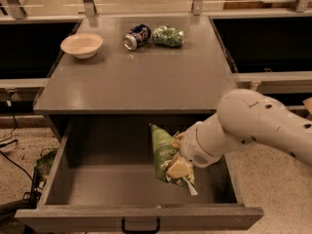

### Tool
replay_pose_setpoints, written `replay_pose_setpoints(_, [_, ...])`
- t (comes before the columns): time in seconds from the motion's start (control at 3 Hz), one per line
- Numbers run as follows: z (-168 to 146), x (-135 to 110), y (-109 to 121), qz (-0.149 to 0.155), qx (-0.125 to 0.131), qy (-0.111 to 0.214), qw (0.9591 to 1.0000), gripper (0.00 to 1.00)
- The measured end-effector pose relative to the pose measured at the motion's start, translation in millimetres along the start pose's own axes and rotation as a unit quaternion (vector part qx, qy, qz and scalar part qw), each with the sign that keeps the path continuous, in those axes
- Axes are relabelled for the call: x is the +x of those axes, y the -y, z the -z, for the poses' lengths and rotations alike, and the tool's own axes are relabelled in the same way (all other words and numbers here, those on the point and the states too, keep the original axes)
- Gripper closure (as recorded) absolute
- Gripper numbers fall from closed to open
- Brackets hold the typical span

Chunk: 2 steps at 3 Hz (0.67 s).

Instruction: Place green jalapeno chip bag into top drawer

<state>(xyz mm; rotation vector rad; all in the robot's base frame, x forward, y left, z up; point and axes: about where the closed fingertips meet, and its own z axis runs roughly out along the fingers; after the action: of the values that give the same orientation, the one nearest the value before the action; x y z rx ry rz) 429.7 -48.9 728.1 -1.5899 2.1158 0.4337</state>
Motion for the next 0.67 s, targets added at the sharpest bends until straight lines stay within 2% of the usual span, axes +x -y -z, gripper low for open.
replay_pose_setpoints(0.33, [0.0, 0.0, 0.0, 0.0, 0.0, 0.0, 1.0, 1.0])
replay_pose_setpoints(0.67, [-16.5, 8.0, 2.8, 0.001, 0.054, -0.031, 0.9981, 1.0])
